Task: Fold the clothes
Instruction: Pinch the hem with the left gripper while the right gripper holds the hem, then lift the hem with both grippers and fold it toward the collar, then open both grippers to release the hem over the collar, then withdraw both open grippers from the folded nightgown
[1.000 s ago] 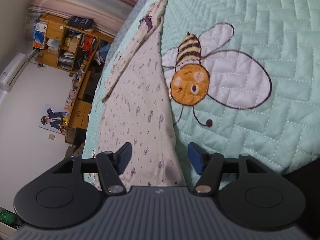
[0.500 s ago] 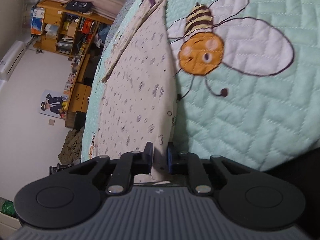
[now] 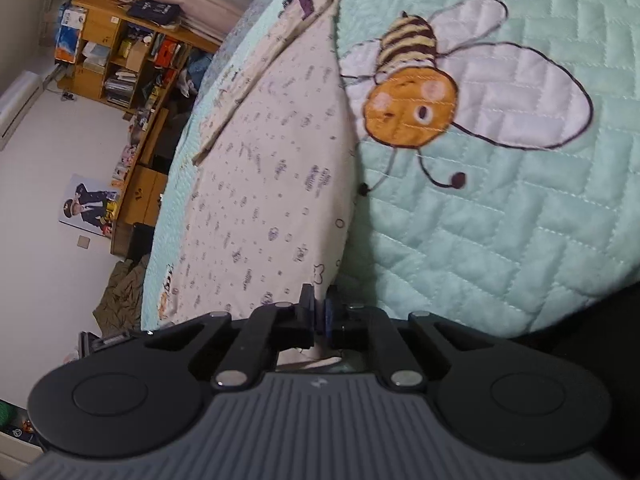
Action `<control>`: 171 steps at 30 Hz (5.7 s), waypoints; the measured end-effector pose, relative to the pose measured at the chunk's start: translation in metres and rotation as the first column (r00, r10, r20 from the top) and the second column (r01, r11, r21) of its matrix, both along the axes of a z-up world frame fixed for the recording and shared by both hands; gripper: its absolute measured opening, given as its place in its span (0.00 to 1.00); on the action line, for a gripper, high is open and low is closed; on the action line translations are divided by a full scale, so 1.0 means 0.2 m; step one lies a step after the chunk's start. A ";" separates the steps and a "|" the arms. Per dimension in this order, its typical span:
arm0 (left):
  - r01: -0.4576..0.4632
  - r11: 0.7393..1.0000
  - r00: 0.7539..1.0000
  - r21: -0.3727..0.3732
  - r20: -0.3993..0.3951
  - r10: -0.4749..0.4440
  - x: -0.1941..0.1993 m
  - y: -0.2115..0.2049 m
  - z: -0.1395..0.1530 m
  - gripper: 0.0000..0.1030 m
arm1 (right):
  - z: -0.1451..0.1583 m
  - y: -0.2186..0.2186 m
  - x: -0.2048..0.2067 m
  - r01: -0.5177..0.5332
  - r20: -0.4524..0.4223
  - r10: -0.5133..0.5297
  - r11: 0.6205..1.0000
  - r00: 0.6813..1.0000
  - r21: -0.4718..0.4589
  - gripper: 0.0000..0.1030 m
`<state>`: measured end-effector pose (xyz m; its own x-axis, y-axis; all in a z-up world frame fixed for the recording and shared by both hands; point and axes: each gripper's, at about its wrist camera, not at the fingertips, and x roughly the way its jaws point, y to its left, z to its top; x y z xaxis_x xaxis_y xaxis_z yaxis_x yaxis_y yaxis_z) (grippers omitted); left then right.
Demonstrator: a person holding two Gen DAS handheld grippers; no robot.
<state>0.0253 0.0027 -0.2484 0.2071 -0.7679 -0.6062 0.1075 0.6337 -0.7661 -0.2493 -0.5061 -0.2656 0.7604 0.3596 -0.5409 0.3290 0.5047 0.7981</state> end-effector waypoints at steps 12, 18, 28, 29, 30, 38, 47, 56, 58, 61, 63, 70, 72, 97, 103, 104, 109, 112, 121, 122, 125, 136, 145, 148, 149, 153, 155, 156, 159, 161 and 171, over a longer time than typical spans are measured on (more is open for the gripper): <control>-0.055 0.996 0.993 -0.070 0.100 0.062 0.08 -0.03 0.23 0.08 | 0.22 -0.04 0.09 0.081 0.169 -0.096 0.992 0.981 0.093 0.05; -0.058 0.995 0.990 -0.085 0.123 0.069 0.16 -0.09 0.30 0.08 | 0.30 -0.08 0.22 0.099 0.202 -0.124 0.986 0.972 0.130 0.05; -0.093 0.990 0.975 -0.108 0.193 0.112 0.44 -0.19 0.48 0.08 | 0.42 -0.22 0.55 0.124 0.250 -0.155 0.983 0.956 0.133 0.05; -0.098 0.989 0.973 -0.108 0.198 0.118 0.49 -0.21 0.50 0.08 | 0.44 -0.24 0.60 0.125 0.256 -0.154 0.984 0.954 0.129 0.05; -0.103 0.989 0.972 -0.108 0.201 0.124 0.55 -0.24 0.51 0.08 | 0.45 -0.26 0.65 0.125 0.261 -0.154 0.984 0.953 0.124 0.05; -0.113 0.992 0.969 -0.062 0.214 0.124 1.05 -0.52 0.59 0.08 | 0.48 -0.51 1.14 0.184 0.248 -0.223 0.968 0.943 0.169 0.05; -0.114 0.993 0.977 0.035 0.187 0.105 1.66 -0.89 0.48 0.08 | 0.30 -0.81 1.63 0.269 0.183 -0.320 0.928 0.929 0.256 0.05; -0.144 0.985 0.986 0.099 0.100 0.135 2.07 -1.05 0.21 0.08 | 0.02 -1.04 1.94 0.373 0.061 -0.410 0.874 0.910 0.312 0.05; -0.153 0.982 0.985 0.111 0.091 0.143 2.13 -1.06 0.19 0.14 | -0.02 -1.08 1.97 0.400 0.037 -0.435 0.856 0.900 0.326 0.05; -0.179 0.973 0.982 0.144 0.087 0.168 2.23 -1.04 0.18 0.18 | -0.10 -1.14 1.97 0.457 -0.013 -0.488 0.808 0.873 0.372 0.11; -0.200 0.967 0.978 0.161 0.091 0.187 2.29 -1.02 0.18 0.20 | -0.13 -1.19 1.97 0.474 -0.025 -0.507 0.785 0.861 0.400 0.13; -0.197 0.978 0.970 0.074 0.160 0.184 2.15 -0.88 0.26 0.31 | -0.03 -1.20 1.85 0.398 0.154 -0.486 0.829 0.860 0.393 0.36; -0.165 0.985 0.971 0.050 0.182 0.153 2.05 -0.86 0.27 0.33 | 0.04 -1.11 1.83 0.329 0.195 -0.389 0.902 0.900 0.280 0.36; -0.066 0.990 0.962 0.122 0.272 0.031 2.09 -1.19 0.29 0.46 | 0.02 -0.85 2.09 0.137 0.148 -0.164 0.975 0.975 0.178 0.37; -0.105 0.982 0.972 0.155 0.226 0.069 2.14 -1.26 0.28 0.44 | -0.02 -0.82 2.12 0.138 0.100 -0.156 0.976 0.983 0.167 0.37; -0.096 0.983 0.969 0.158 0.240 0.056 2.13 -1.26 0.30 0.44 | -0.01 -0.82 2.13 0.142 0.117 -0.162 0.976 0.980 0.164 0.37; -0.020 0.990 0.953 0.142 0.303 -0.024 1.97 -1.19 0.33 0.45 | 0.08 -0.83 2.14 0.163 0.206 -0.193 0.975 0.960 0.152 0.42; -0.010 0.995 0.960 0.102 0.278 -0.019 1.91 -1.17 0.27 0.45 | 0.03 -0.69 2.09 0.090 0.162 -0.109 0.989 0.981 0.121 0.46; 0.034 0.992 0.957 0.124 0.283 -0.068 1.52 -1.02 0.26 0.45 | 0.18 -0.51 2.00 0.085 0.133 -0.074 0.993 0.988 -0.082 0.44; 0.048 0.990 0.954 0.131 0.286 -0.084 1.45 -0.99 0.25 0.45 | 0.19 -0.48 1.90 0.045 0.148 -0.034 0.996 0.988 -0.071 0.46; 0.059 0.986 0.960 0.156 0.263 -0.099 1.22 -0.86 0.18 0.45 | 0.15 -0.33 1.53 -0.045 0.077 0.059 0.985 0.995 -0.166 0.47; -0.007 0.993 0.944 0.122 0.327 -0.033 0.87 -0.60 0.29 0.56 | 0.31 -0.23 0.74 0.192 0.160 -0.132 0.870 0.978 -0.455 0.53; -0.052 0.961 0.966 0.270 0.258 -0.020 0.82 -0.65 0.13 0.41 | 0.15 -0.41 0.84 0.256 0.019 -0.271 0.878 0.962 -0.404 0.54; -0.095 0.960 0.958 0.263 0.287 0.016 0.82 -0.54 0.18 0.54 | 0.15 -0.46 0.72 0.307 0.032 -0.320 0.869 0.947 -0.389 0.55; -0.110 0.958 0.955 0.265 0.294 0.028 0.83 -0.52 0.20 0.58 | 0.16 -0.47 0.69 0.324 0.042 -0.333 0.868 0.942 -0.376 0.55; -0.149 0.959 0.961 0.240 0.262 0.084 0.89 -0.50 0.21 0.61 | 0.13 -0.51 0.70 0.332 0.109 -0.317 0.925 0.942 -0.184 0.61; -0.152 0.968 0.971 0.201 0.212 0.109 0.89 -0.50 0.16 0.62 | 0.09 -0.50 0.71 0.328 0.105 -0.315 0.933 0.943 -0.146 0.63; -0.154 0.974 0.975 0.168 0.186 0.122 0.88 -0.50 0.14 0.63 | 0.07 -0.50 0.71 0.333 0.092 -0.323 0.934 0.942 -0.126 0.63; -0.174 0.984 0.981 0.033 0.092 0.170 0.86 -0.46 0.07 0.67 | 0.01 -0.50 0.64 0.357 0.099 -0.352 0.933 0.931 -0.038 0.63; -0.202 0.979 0.979 -0.022 0.034 0.202 0.88 -0.45 0.02 0.67 | -0.03 -0.50 0.60 0.377 0.125 -0.378 0.926 0.917 0.036 0.63; -0.318 0.946 0.948 -0.059 -0.046 0.316 0.99 -0.63 -0.05 0.65 | -0.09 -0.55 0.84 0.404 0.098 -0.420 0.903 0.902 0.145 0.64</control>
<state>0.2238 -0.1224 -0.2586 0.4257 -0.7041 -0.5684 -0.1185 0.5794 -0.8064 -0.0804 -0.6159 -0.2833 0.9122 0.0547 -0.4061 0.3820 0.2452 0.8910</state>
